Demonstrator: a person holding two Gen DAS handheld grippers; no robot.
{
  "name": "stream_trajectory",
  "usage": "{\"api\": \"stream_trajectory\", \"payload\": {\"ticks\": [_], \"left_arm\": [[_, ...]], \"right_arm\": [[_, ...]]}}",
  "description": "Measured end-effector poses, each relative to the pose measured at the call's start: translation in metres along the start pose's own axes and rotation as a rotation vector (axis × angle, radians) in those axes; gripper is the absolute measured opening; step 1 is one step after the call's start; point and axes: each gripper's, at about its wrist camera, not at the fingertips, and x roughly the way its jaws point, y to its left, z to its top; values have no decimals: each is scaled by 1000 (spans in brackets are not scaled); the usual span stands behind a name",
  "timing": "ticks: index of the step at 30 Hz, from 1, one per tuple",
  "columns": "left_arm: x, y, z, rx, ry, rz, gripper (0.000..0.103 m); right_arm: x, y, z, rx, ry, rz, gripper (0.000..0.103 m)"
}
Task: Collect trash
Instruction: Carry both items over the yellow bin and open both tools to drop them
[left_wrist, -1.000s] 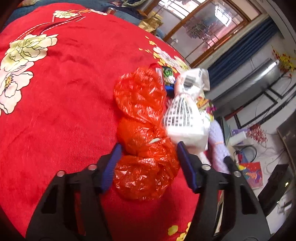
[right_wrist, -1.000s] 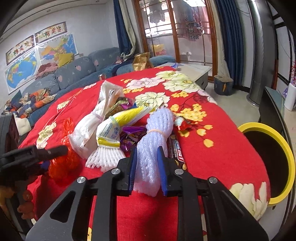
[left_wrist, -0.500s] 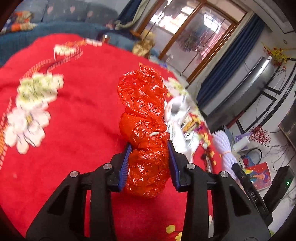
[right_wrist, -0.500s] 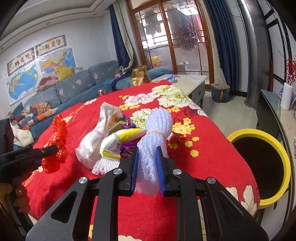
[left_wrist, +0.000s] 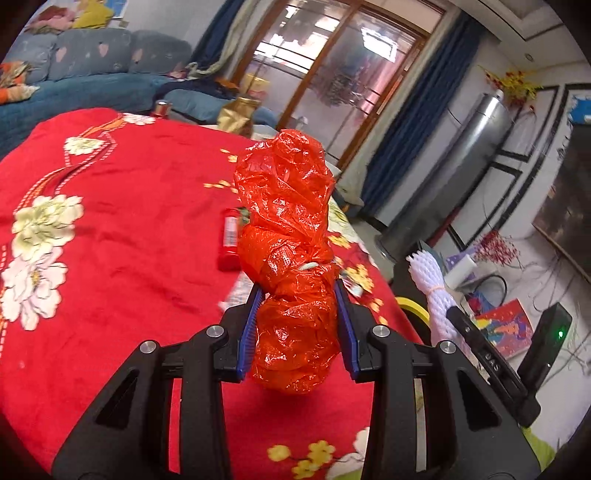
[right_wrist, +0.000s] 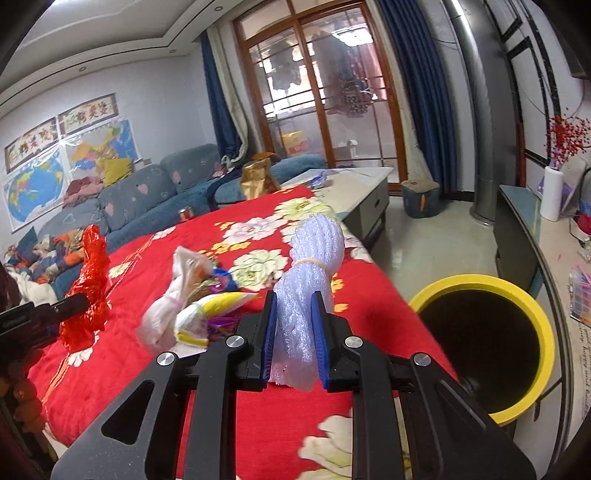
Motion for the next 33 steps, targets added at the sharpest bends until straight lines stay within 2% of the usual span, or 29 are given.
{"api": "stream_trajectory", "payload": {"ticks": [11,33], "left_arm": [[33,-58,-8,117,63,-74,30],[76,-141,-22,276,128,-144,30]], "right_arm": [[-8,-30,3,42,1,-49,18],[-26,-109,8,161,-19,-158,18]]}}
